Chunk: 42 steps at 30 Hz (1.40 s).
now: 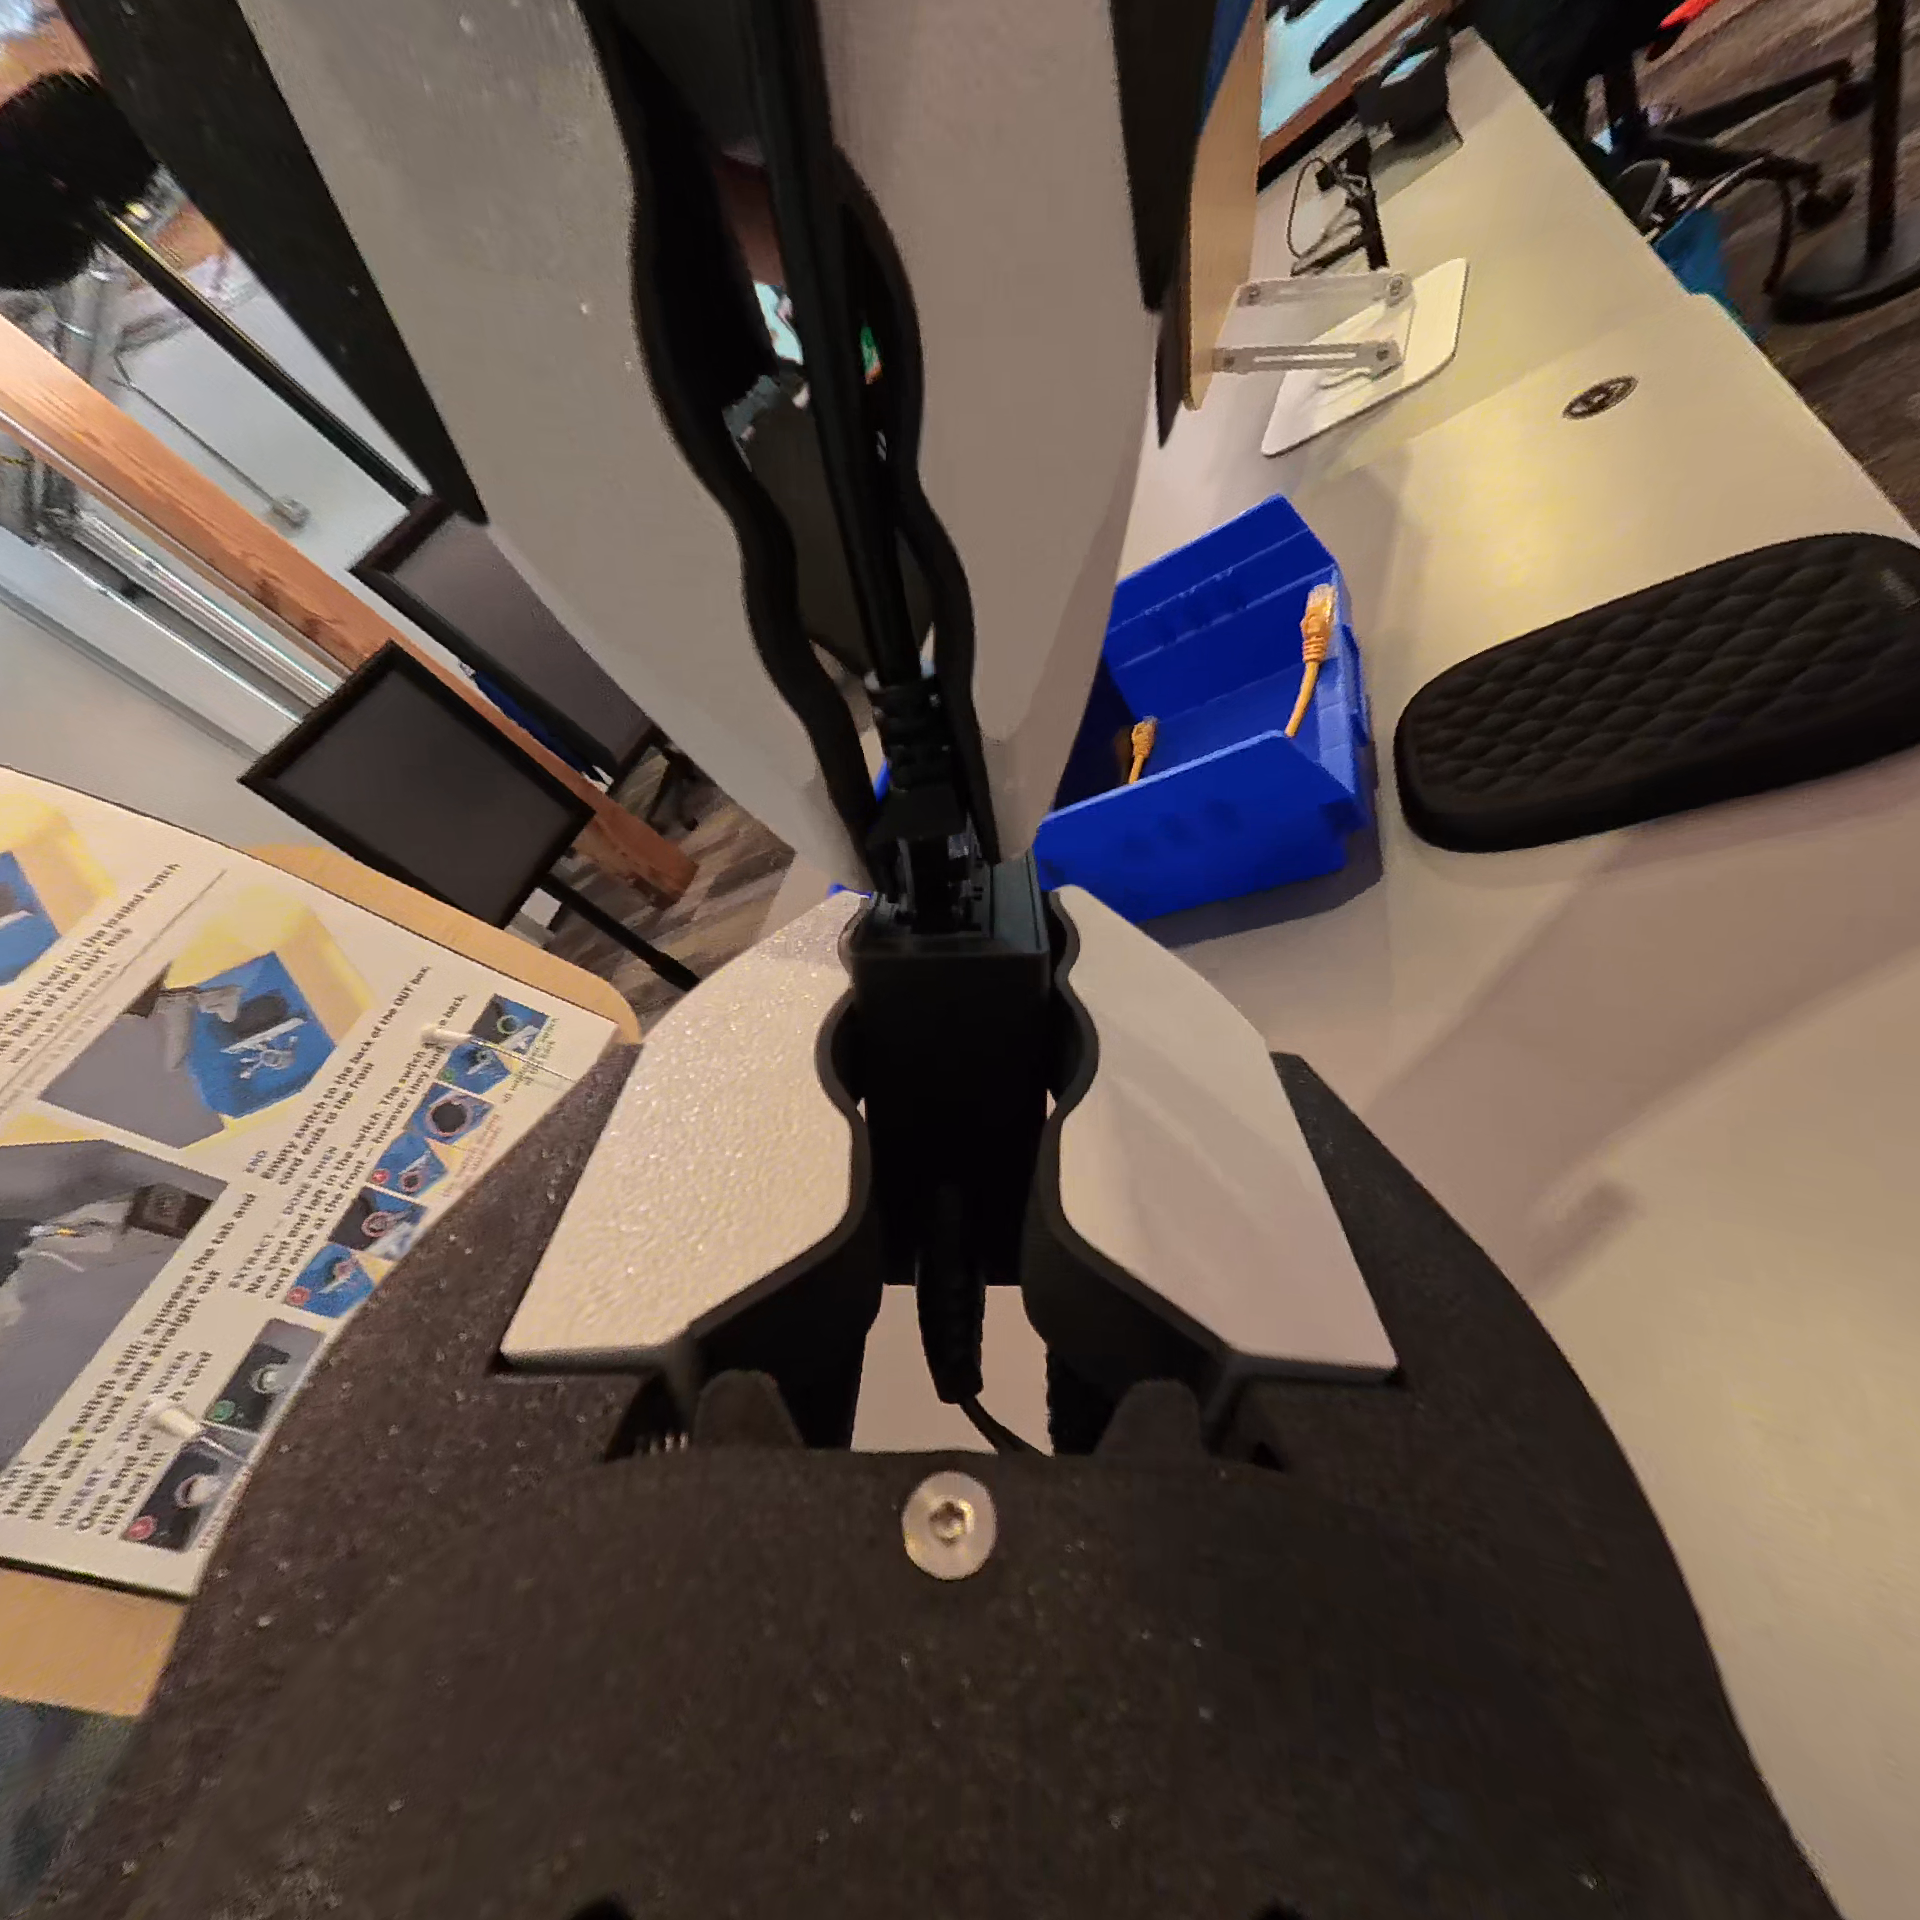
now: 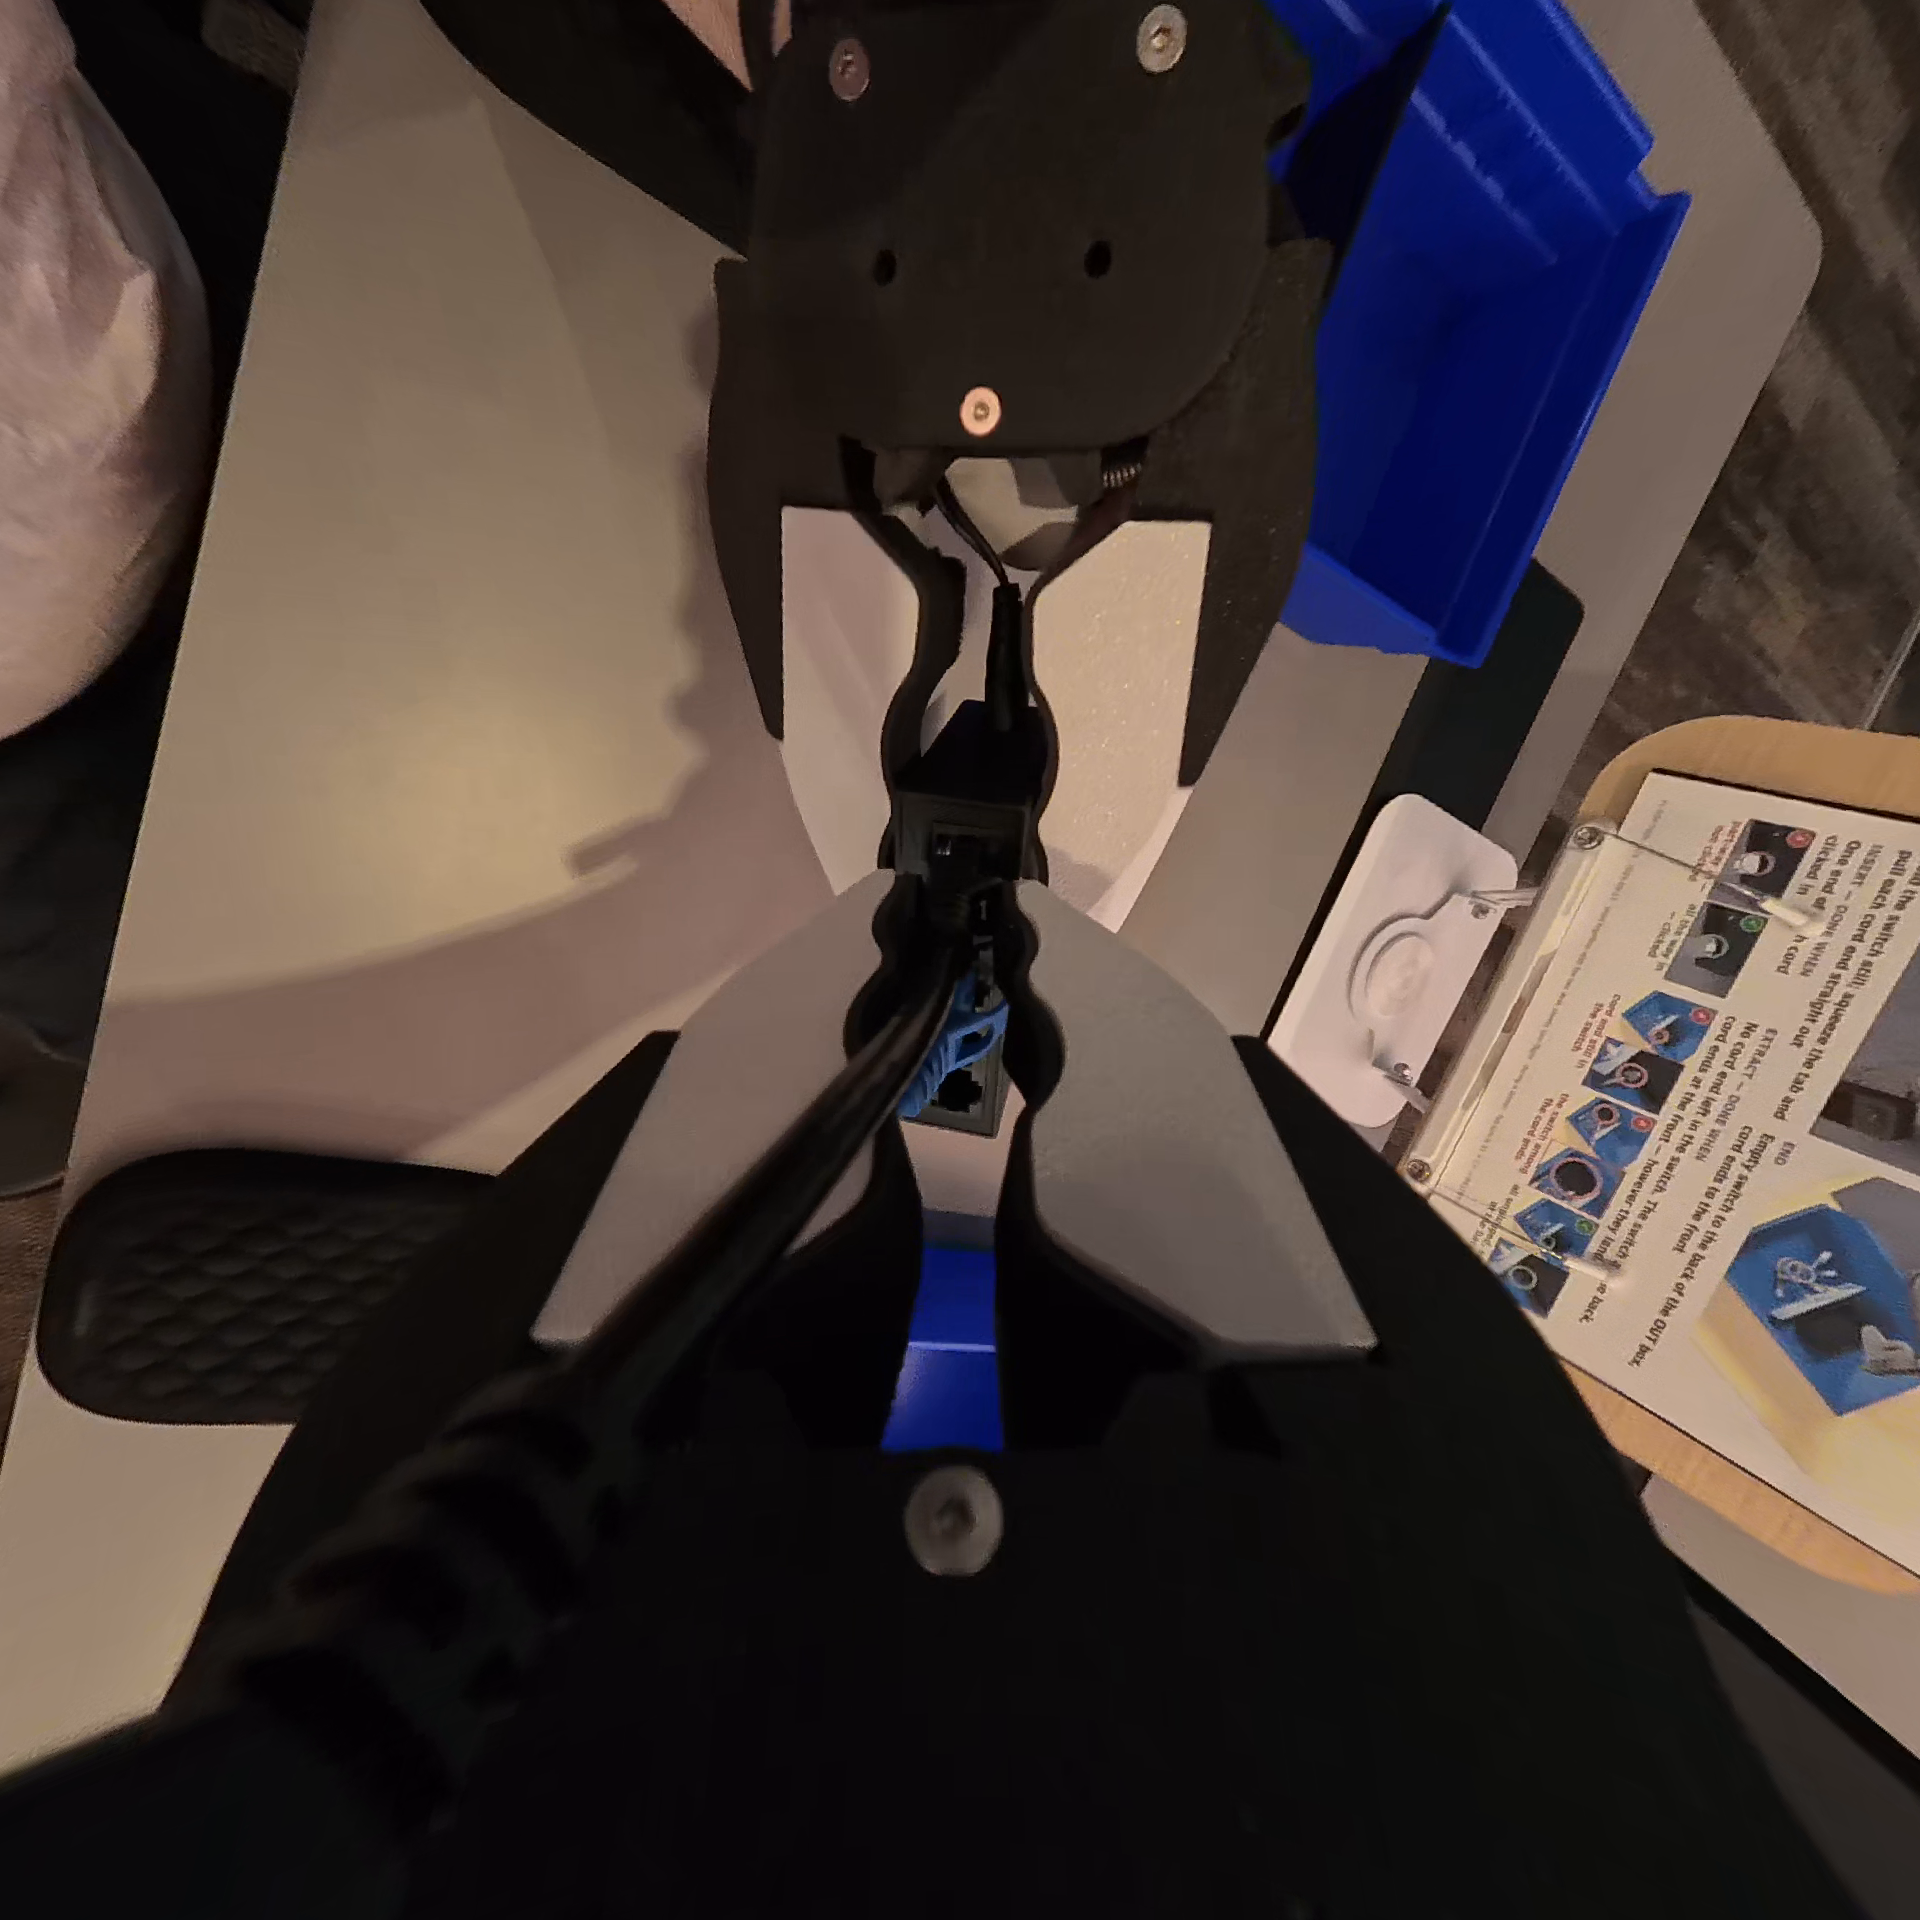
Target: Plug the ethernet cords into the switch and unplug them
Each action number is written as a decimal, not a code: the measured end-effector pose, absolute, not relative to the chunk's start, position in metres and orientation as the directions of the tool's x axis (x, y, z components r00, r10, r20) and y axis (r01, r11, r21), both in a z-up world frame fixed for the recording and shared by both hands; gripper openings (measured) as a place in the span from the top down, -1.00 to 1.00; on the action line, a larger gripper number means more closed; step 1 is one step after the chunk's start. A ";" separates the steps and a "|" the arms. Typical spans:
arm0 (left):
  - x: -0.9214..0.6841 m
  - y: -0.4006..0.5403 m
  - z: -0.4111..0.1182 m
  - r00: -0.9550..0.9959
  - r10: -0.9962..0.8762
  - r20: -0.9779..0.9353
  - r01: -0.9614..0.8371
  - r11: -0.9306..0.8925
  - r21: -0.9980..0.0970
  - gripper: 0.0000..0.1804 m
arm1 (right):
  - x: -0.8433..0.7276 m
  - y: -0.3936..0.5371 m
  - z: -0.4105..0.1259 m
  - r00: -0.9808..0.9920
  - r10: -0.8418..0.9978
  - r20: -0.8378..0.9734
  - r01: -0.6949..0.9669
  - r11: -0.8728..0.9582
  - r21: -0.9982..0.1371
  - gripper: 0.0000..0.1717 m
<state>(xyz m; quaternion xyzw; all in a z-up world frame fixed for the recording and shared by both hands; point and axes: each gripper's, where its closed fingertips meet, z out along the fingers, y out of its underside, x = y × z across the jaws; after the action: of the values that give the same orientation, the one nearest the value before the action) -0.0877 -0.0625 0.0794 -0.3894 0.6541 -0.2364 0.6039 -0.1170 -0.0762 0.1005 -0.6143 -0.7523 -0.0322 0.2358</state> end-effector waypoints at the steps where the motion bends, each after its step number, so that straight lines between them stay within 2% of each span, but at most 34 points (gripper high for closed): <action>1: -0.088 -0.063 0.079 0.026 -0.798 -0.602 -0.230 0.581 -0.781 0.66 | -0.116 -0.077 0.100 -0.139 0.907 0.397 0.937 0.250 -0.243 0.84; 10: -0.086 -0.059 0.072 0.008 -0.821 -0.571 -0.267 0.549 -0.792 0.67 | -0.114 -0.072 0.095 -0.120 0.902 0.415 0.934 0.244 -0.261 0.85; 14: -0.089 -0.049 0.071 0.009 -0.878 -0.479 -0.271 0.459 -0.846 0.68 | -0.120 -0.060 0.094 -0.043 0.916 0.399 0.909 0.201 -0.366 0.85; 21: -0.090 -0.043 0.063 -0.018 -0.905 -0.424 -0.291 0.411 -0.864 0.68 | -0.121 -0.051 0.087 -0.060 0.909 0.412 0.909 0.220 -0.354 0.83; 33: -0.094 -0.044 0.073 0.007 -0.893 -0.450 -0.266 0.432 -0.862 0.69 | -0.128 -0.053 0.095 -0.066 0.881 0.468 0.874 0.277 -0.399 0.85; 36: -0.091 -0.048 0.078 0.016 -0.886 -0.463 -0.209 0.450 -0.868 0.68 | -0.129 -0.054 0.093 -0.035 0.911 0.411 0.861 0.236 -0.450 0.86; 42: -0.085 -0.045 0.064 -0.007 -0.890 -0.456 -0.220 0.446 -0.868 0.67 | -0.124 -0.050 0.078 -0.016 0.934 0.358 0.887 0.179 -0.427 0.86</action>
<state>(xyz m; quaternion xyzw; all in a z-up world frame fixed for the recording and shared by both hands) -0.0847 -0.0450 0.0642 -0.4318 0.6425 -0.3009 0.5570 -0.1239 -0.0499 0.0784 -0.6394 -0.7117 0.0408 0.2881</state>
